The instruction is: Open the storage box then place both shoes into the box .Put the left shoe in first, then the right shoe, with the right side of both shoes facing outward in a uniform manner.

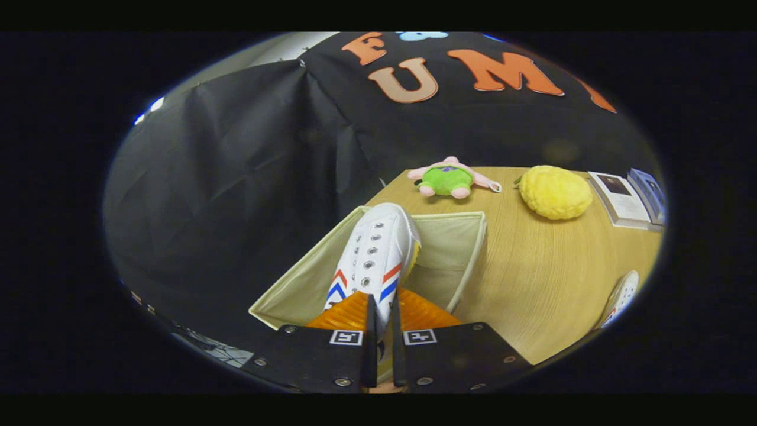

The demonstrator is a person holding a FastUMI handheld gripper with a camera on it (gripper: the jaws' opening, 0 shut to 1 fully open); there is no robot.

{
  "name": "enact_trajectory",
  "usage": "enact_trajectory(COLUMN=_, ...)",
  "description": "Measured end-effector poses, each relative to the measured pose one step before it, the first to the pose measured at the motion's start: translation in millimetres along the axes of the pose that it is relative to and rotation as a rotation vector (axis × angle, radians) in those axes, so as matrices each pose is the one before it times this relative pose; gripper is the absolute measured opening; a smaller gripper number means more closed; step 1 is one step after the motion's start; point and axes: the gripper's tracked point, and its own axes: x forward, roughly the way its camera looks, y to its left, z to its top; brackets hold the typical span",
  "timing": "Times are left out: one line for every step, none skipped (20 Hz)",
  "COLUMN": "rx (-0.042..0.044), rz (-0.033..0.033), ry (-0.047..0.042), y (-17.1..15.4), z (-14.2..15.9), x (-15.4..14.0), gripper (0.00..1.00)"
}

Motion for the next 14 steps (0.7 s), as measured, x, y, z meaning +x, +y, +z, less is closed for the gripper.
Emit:
enact_trajectory(rx=-0.00834, rz=0.01723, ry=-0.01446, y=6.46, z=1.0, x=1.14, gripper=0.17)
enact_trajectory(rx=-0.00196, rz=0.0238, ry=-0.02123, y=5.44, z=4.03, x=-3.38, gripper=0.2)
enact_trajectory(rx=0.00393, rz=0.01696, ry=-0.0226, y=2.78, z=5.34, x=-3.9, gripper=0.24)
enact_trajectory(rx=0.00518, rz=0.00537, ry=-0.01888, y=-0.38, z=3.98, x=-3.64, gripper=0.28)
enact_trajectory(rx=0.00715, rz=0.00349, ry=-0.01579, y=-0.12, z=3.5, x=-6.19, gripper=0.31)
enact_trajectory(rx=0.01082, rz=0.00133, ry=-0.01219, y=-0.72, z=3.36, x=-5.33, gripper=0.35)
enact_trajectory(rx=0.01213, rz=0.00009, ry=-0.01133, y=-4.04, z=2.36, x=-7.02, gripper=0.44)
enact_trajectory(rx=0.01272, rz=0.00176, ry=-0.01677, y=-3.83, z=3.97, x=-7.93, gripper=0.49)
enact_trajectory(rx=0.01619, rz=0.00003, ry=-0.02149, y=-5.13, z=3.95, x=-8.6, gripper=0.59)
enact_trajectory(rx=0.01394, rz=-0.00169, ry=-0.02301, y=-5.86, z=3.93, x=-8.29, gripper=0.64)
enact_trajectory(rx=0.00929, rz=-0.01054, ry=-0.01933, y=-9.02, z=3.39, x=-6.77, gripper=0.72)
enact_trajectory(rx=0.00639, rz=-0.02503, ry=-0.01212, y=-12.37, z=1.21, x=-6.42, gripper=0.75)
enact_trajectory(rx=0.00739, rz=-0.02914, ry=-0.00292, y=-14.91, z=-0.83, x=-5.62, gripper=0.79)
enact_trajectory(rx=0.01003, rz=-0.01637, ry=-0.00689, y=-11.45, z=0.38, x=-5.84, gripper=0.82)
